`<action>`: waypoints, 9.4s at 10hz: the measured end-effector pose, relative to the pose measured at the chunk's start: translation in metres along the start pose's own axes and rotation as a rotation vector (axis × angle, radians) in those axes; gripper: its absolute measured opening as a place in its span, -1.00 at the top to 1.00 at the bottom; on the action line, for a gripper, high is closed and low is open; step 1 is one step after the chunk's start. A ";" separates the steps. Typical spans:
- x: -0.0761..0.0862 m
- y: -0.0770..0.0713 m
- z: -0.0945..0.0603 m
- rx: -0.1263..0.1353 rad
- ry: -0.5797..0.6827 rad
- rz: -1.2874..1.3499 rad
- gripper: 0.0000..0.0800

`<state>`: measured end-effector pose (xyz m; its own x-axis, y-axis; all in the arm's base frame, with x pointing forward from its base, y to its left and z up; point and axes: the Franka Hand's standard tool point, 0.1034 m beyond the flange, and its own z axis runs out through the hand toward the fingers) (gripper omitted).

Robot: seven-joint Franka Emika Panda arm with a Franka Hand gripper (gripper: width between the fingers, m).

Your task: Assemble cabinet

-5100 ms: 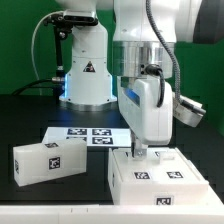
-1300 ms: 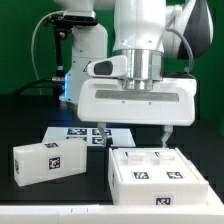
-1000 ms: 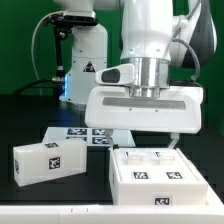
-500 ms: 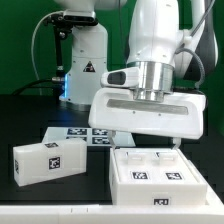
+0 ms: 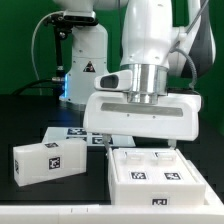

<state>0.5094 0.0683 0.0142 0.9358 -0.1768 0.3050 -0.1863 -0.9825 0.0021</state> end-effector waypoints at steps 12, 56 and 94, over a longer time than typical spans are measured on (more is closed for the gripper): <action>-0.007 -0.010 0.003 0.012 -0.037 0.024 0.46; 0.107 -0.012 -0.095 0.029 -0.266 -0.115 0.69; 0.072 0.201 -0.023 0.178 -0.920 1.033 -0.99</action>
Offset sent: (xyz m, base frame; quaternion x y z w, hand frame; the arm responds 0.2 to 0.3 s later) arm 0.0000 0.0000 0.0000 0.0000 0.0000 0.0000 1.0000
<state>0.5326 -0.1409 0.0586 0.2713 -0.7245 -0.6336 -0.9299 -0.3671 0.0215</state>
